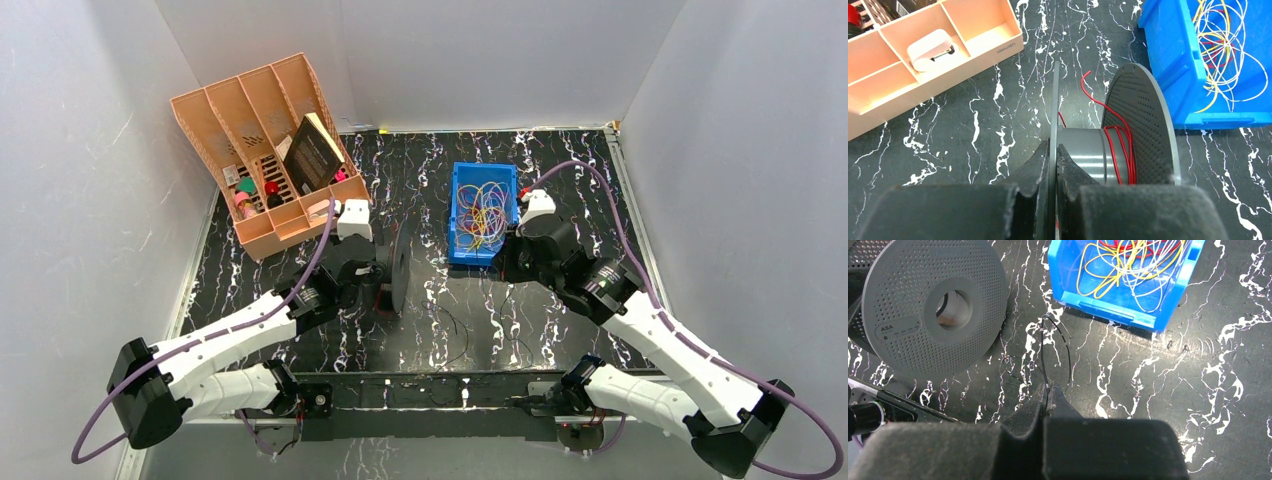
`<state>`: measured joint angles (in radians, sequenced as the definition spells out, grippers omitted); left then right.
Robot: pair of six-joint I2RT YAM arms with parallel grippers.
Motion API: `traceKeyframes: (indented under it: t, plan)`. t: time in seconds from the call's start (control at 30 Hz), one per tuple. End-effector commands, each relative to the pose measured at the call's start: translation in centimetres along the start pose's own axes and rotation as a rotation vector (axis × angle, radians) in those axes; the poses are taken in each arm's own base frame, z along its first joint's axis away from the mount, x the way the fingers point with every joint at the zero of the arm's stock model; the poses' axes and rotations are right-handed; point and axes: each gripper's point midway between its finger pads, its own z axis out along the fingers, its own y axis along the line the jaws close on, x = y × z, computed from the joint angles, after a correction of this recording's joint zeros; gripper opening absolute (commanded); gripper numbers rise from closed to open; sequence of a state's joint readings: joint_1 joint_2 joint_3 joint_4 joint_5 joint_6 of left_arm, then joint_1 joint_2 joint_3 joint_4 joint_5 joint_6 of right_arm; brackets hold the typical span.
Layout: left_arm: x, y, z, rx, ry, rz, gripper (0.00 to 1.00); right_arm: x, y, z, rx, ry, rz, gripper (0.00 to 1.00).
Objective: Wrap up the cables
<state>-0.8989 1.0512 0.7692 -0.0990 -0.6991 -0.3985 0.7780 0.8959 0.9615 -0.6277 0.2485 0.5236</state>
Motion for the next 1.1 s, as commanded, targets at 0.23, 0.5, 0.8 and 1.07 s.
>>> traceKeyframes:
  t: [0.23,0.5,0.8,1.07]
  plan:
    - [-1.8,-0.8,0.2,0.024,-0.082,-0.073,0.0,-2.5,0.7,-0.4,-0.014,-0.074,0.012,0.0]
    - [-1.7,-0.9,0.2,0.025,-0.06,-0.018,0.08,-2.2,0.8,0.3,-0.014,-0.067,0.012,0.0]
    - [-1.2,-1.6,0.3,0.055,-0.028,-0.004,0.29,-2.3,1.1,0.5,-0.025,-0.072,0.019,0.0]
    - [-1.0,-1.6,0.1,0.061,-0.017,-0.001,0.4,-3.4,2.3,-0.3,-0.084,-0.097,0.028,0.0]
